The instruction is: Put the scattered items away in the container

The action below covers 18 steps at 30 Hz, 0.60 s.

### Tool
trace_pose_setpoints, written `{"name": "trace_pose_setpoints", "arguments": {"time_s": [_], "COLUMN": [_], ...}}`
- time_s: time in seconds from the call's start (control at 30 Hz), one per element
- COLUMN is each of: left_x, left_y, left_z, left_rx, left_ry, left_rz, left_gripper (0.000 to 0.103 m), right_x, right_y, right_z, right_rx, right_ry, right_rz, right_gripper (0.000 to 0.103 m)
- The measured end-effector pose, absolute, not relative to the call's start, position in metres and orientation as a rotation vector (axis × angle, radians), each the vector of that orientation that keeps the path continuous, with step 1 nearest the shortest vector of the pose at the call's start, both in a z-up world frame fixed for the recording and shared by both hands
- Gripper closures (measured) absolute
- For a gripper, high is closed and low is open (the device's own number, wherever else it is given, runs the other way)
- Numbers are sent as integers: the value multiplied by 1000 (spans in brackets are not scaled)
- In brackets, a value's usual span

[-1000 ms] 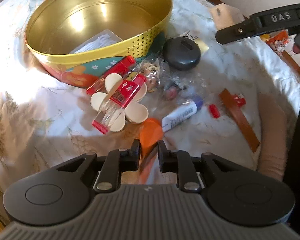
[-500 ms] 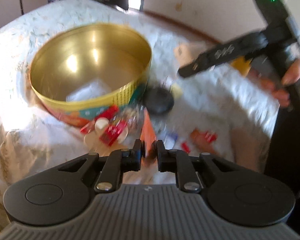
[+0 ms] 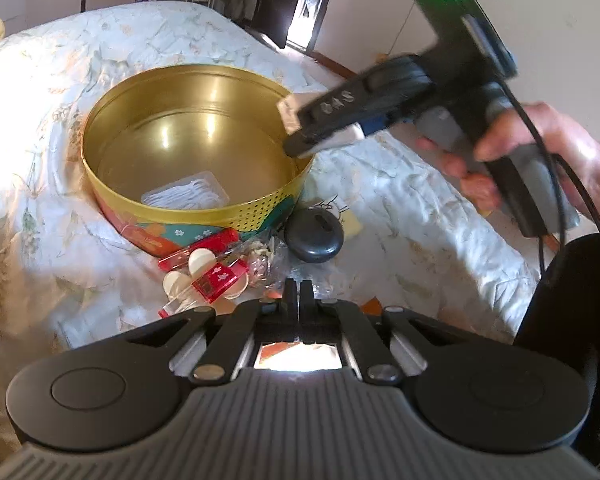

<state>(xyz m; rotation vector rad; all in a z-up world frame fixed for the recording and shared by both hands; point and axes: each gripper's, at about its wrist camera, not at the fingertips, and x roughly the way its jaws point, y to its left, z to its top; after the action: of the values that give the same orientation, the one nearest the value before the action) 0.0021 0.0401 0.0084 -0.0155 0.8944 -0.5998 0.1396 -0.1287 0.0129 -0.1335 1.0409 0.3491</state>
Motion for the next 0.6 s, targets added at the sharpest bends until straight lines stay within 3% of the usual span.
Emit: {"name": "trace_pose_setpoints", "arguments": {"time_s": [0.1, 0.13, 0.17, 0.23, 0.43, 0.53, 0.6], "left_x": [5, 3, 3, 4, 13, 20, 21], "left_y": [39, 38, 36, 30, 15, 14, 13], "left_z": [-2, -3, -5, -11, -33, -46, -52], "left_rx": [9, 24, 43, 63, 105, 125, 126], "left_ry": [951, 956, 964, 1013, 1083, 1146, 1174], "left_rz": [-586, -584, -587, -627, -605, -579, -578], "left_gripper": [97, 75, 68, 32, 16, 15, 15], "right_x": [152, 155, 158, 161, 167, 168, 166], "right_y": [-115, -113, -110, -103, -97, -92, -91], "right_z": [5, 3, 0, -4, 7, 13, 16], "right_rx": [-137, -130, -126, -165, -187, -221, -242], "right_ry": [1065, 1076, 1088, 1076, 1005, 969, 943], "right_rz": [334, 332, 328, 293, 298, 339, 331], "right_gripper": [34, 34, 34, 34, 33, 11, 10]}}
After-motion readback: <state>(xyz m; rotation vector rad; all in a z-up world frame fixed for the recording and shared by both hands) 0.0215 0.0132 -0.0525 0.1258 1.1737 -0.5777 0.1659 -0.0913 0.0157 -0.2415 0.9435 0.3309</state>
